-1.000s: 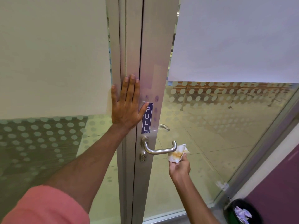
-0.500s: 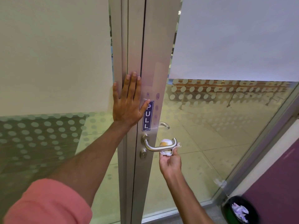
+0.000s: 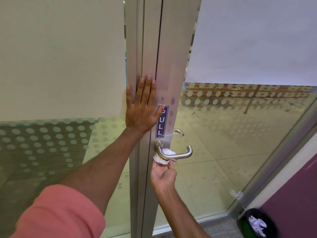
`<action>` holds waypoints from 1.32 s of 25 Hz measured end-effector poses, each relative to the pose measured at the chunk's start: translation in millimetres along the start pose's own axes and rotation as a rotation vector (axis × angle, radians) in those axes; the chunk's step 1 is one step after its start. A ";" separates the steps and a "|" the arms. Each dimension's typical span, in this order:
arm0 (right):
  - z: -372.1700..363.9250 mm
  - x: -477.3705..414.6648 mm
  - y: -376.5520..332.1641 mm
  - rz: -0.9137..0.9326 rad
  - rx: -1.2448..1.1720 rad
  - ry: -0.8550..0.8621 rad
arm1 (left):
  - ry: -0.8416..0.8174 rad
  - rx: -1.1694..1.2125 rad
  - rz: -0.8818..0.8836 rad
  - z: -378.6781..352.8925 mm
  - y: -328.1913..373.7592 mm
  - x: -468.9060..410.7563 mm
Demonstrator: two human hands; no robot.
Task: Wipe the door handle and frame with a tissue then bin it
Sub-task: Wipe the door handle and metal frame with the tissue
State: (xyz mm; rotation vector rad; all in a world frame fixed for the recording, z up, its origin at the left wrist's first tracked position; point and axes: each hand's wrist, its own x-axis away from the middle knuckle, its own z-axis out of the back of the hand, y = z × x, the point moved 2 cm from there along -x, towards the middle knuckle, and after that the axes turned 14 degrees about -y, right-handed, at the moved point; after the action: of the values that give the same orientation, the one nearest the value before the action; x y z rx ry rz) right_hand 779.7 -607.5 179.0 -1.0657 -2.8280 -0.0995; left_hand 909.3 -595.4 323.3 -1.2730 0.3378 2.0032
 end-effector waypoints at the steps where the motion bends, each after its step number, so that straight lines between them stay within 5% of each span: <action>1: 1.1 2.2 -5.8 -0.011 0.007 -0.010 | -0.001 0.005 0.000 -0.2 -0.7 -0.2; 20: 3.0 -8.2 -29.8 -0.107 0.274 0.067 | 0.012 0.018 -0.012 -3.1 -0.7 2.5; 28: -17.4 -31.3 -96.8 -0.008 0.262 0.116 | 0.029 0.010 -0.015 -3.5 -0.6 1.4; 33: -14.9 -32.7 -122.0 0.161 0.466 0.033 | 0.017 0.007 -0.009 -2.6 -1.6 1.5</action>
State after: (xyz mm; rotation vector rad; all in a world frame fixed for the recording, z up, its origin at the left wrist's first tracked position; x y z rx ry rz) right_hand 724.8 -721.9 187.0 -1.1499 -2.5304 0.5222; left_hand 911.8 -595.1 321.0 -1.2858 0.3464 1.9832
